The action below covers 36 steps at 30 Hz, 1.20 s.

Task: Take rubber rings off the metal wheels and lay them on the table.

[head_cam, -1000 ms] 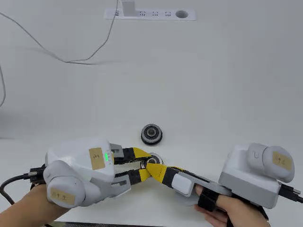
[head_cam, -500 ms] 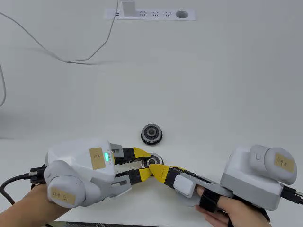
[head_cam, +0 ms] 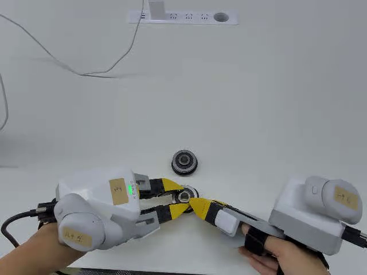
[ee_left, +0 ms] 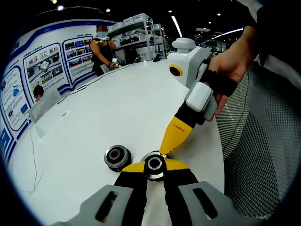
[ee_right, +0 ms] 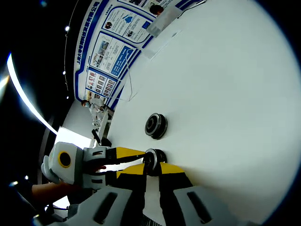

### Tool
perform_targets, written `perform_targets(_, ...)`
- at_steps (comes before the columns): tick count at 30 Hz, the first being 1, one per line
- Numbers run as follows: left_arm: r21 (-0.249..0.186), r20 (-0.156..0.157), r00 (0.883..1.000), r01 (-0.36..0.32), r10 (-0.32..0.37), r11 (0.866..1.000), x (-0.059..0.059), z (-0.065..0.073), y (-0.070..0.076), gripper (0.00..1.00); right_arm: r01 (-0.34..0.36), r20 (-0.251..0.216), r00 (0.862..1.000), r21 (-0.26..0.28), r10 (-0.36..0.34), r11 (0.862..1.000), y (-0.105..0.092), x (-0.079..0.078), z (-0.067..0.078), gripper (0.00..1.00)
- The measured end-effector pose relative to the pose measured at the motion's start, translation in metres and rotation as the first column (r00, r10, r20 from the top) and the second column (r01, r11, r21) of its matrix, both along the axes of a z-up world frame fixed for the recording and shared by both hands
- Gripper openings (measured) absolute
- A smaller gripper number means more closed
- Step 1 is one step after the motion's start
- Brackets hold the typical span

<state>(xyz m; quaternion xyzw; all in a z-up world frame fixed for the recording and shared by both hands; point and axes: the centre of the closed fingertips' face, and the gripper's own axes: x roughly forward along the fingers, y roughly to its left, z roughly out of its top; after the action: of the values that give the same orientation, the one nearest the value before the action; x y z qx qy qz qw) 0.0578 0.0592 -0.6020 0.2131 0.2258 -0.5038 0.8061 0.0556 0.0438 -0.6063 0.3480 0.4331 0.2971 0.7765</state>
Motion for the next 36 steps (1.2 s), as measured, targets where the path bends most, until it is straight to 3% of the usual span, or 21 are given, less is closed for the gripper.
perform_targets(14,-0.001,0.000,1.000,-0.001,0.001,1.000,0.0002,-0.0010,0.0007,0.13,0.012,-0.007,1.000,-0.020,-0.012,1.000,-0.0038,0.0019,-0.0049,0.04)
perform_targets(25,0.000,0.001,1.000,-0.001,0.001,1.000,0.0000,-0.0007,0.0006,0.13,0.046,-0.085,0.995,-0.011,-0.046,0.999,-0.0041,0.0015,-0.0052,0.02)
perform_targets(36,0.012,-0.001,1.000,-0.008,0.008,1.000,-0.0003,-0.0004,0.0002,0.13,0.029,-0.071,0.997,-0.029,-0.031,0.999,-0.0010,0.0011,0.0003,0.00)
